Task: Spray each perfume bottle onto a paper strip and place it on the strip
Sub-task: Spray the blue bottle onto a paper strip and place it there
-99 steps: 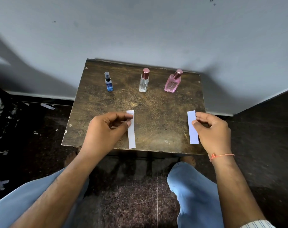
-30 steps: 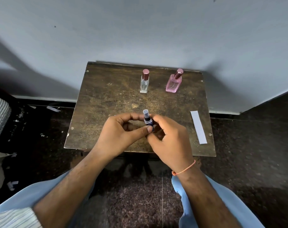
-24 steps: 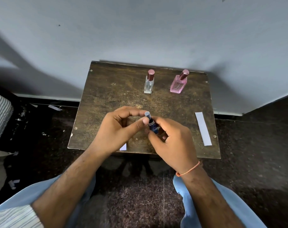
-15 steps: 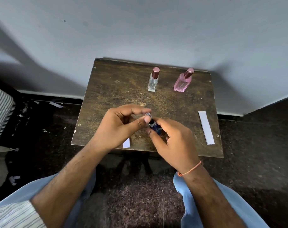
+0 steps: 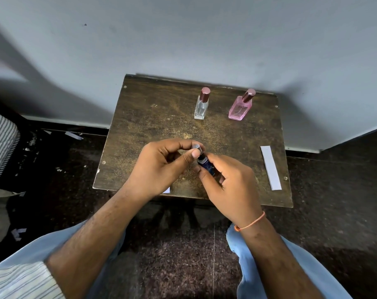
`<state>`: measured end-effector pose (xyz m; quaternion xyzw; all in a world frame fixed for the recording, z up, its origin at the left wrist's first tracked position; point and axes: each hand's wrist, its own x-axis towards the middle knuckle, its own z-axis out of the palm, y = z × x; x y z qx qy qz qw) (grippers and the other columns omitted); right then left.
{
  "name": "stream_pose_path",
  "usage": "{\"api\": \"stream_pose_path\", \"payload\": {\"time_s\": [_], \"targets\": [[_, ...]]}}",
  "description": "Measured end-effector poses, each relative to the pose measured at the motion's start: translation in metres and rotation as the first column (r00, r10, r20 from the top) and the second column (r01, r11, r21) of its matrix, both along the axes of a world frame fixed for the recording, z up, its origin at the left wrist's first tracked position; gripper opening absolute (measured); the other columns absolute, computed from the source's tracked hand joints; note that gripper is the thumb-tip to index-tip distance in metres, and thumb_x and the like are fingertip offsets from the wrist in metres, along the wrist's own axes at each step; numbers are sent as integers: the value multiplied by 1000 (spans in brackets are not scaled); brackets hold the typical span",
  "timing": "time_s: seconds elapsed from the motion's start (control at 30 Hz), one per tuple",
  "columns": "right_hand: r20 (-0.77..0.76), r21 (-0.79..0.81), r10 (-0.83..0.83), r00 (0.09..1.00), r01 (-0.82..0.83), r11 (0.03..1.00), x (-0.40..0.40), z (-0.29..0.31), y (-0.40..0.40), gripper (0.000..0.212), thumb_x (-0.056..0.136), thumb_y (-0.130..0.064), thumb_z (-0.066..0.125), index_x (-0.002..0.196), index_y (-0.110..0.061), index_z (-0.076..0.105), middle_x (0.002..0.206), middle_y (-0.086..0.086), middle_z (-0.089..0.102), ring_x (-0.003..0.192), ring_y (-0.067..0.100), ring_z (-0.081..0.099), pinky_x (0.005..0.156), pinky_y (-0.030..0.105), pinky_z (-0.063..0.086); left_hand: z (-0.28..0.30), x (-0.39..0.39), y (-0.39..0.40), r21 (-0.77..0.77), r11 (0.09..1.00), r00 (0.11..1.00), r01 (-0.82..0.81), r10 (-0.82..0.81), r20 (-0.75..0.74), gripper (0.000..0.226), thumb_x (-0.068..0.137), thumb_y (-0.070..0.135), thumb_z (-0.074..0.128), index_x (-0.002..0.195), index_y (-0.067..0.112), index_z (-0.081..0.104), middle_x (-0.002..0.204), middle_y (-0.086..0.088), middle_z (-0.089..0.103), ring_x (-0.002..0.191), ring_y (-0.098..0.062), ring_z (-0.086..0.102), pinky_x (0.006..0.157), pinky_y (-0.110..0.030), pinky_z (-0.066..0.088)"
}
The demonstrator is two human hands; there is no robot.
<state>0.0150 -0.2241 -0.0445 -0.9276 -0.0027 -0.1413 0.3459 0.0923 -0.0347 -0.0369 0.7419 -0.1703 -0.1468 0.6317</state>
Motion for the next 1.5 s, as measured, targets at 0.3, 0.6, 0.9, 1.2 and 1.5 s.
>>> {"api": "stream_pose_path", "payload": {"time_s": [0.3, 0.6, 0.9, 1.2, 1.5], "targets": [[-10, 29, 13, 1000, -12, 1000, -2, 3, -1, 15, 99, -28, 78, 107, -15, 78, 78, -14, 56, 68, 3, 42, 63, 20, 33, 6, -4, -6, -85, 993, 991, 85, -92, -92, 25, 105, 13, 63, 124, 2, 76, 99, 12, 80, 63, -1, 65, 59, -13, 51], [39, -13, -49, 998, 50, 999, -1, 3, 6, 28, 97, -25, 77, 123, -16, 78, 84, -3, 71, 73, 17, 62, 64, 30, 48, 5, -12, -11, -16, 998, 996, -60, 61, 60, 26, 103, 25, 67, 118, 10, 82, 107, 5, 81, 63, 0, 65, 62, -14, 51], [27, 37, -20, 999, 19, 999, 2, 10, 6, 24, 98, -25, 78, 119, -15, 79, 84, -11, 67, 68, -1, 54, 64, 15, 39, 9, -15, -13, -101, 982, 986, -162, 155, -67, 21, 104, 20, 69, 115, 9, 84, 78, 13, 77, 60, -3, 58, 56, -18, 49], [-66, 182, 113, 991, -99, 978, -1, 16, -2, 6, 98, -21, 80, 102, -16, 80, 70, -29, 54, 62, -6, 56, 58, 8, 32, 19, 0, -6, -275, 941, 965, -196, 135, -226, 23, 103, 28, 63, 106, 21, 85, 98, -11, 82, 56, -5, 47, 49, -19, 39], [-263, 604, -34, 964, 192, 773, 1, 8, -3, 14, 104, -26, 71, 115, -21, 80, 92, -3, 82, 78, 11, 73, 70, 31, 59, 22, 38, 42, 302, 911, 956, -280, 235, 177, 23, 94, 31, 82, 117, 31, 82, 102, 12, 65, 77, 5, 58, 68, -4, 44]]}}
